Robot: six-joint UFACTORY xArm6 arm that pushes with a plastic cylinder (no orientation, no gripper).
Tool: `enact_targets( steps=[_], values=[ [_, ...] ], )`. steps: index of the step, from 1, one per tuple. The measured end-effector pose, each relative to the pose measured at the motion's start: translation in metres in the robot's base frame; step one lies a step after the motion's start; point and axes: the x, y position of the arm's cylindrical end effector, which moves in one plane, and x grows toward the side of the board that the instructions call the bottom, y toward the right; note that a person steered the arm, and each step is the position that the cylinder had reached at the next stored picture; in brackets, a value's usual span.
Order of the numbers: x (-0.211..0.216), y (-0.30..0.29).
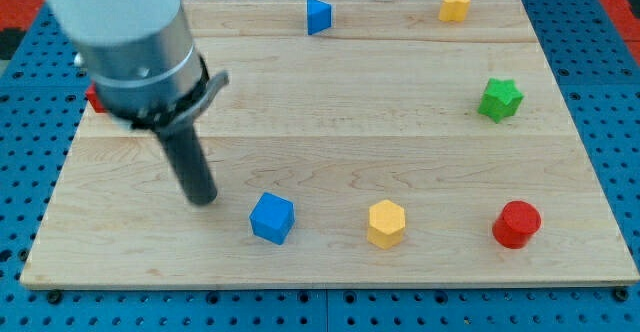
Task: Move the blue triangle to the left side of the blue cube
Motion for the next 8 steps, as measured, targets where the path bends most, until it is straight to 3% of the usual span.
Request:
enact_targets(
  steps=[2, 3, 4, 5, 6, 7, 8],
  values=[
    [-0.148, 0.180],
    [-0.245, 0.216],
    [-0.307, 0.178],
    [-0.300, 0.101],
    [-0.242, 0.071],
    [-0.241, 0.068],
    [-0.278, 0.082]
  ],
)
